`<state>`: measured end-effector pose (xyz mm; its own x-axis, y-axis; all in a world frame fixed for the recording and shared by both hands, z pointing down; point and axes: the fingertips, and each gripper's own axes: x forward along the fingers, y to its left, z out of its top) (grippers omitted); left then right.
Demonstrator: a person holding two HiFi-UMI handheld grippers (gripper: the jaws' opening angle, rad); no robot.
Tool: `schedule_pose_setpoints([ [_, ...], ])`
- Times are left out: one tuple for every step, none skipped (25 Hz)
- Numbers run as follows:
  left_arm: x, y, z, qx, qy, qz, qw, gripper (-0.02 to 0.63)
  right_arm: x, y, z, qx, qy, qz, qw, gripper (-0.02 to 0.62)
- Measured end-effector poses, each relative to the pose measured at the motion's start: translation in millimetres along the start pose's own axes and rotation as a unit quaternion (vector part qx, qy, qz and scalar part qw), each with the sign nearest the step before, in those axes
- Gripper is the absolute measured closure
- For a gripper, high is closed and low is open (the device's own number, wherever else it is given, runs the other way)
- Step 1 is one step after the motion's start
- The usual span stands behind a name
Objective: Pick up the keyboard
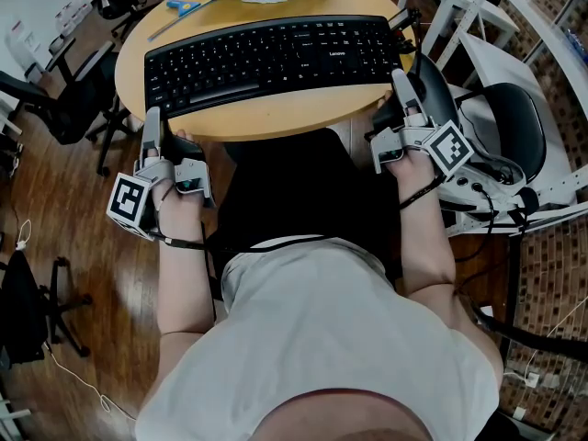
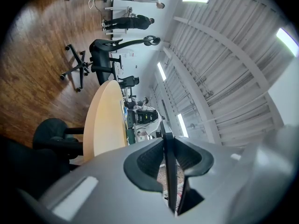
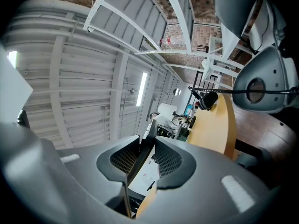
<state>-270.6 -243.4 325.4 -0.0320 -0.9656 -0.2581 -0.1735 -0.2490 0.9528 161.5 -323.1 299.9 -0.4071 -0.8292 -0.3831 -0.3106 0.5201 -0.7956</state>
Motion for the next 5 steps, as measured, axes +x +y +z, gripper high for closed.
schedule_pose_setpoints([
  [0.3,0.4,-0.1,-0.001,0.0,0.001,1.0,0.308,0.2,-0.6,-0.3,0.0,0.0,-0.001,1.0,0.486],
  [0.5,0.7,0.1,-0.001,0.001,0.001,1.0,0.308,0.7,-1.0,-1.1,0.001,0.001,-0.002,1.0,0.486],
  [0.6,1.1,0.6,-0.002,0.0,0.001,1.0,0.308,1.4,-1.4,-2.0,0.002,0.001,-0.002,1.0,0.486],
  [0.4,1.5,1.4,-0.003,0.0,0.002,1.0,0.308,2.1,-1.9,-3.1,0.003,0.003,-0.002,1.0,0.486],
  [0.2,1.8,2.3,-0.003,-0.001,0.003,1.0,0.308,3.0,-2.5,-4.2,0.004,0.004,-0.003,1.0,0.486],
])
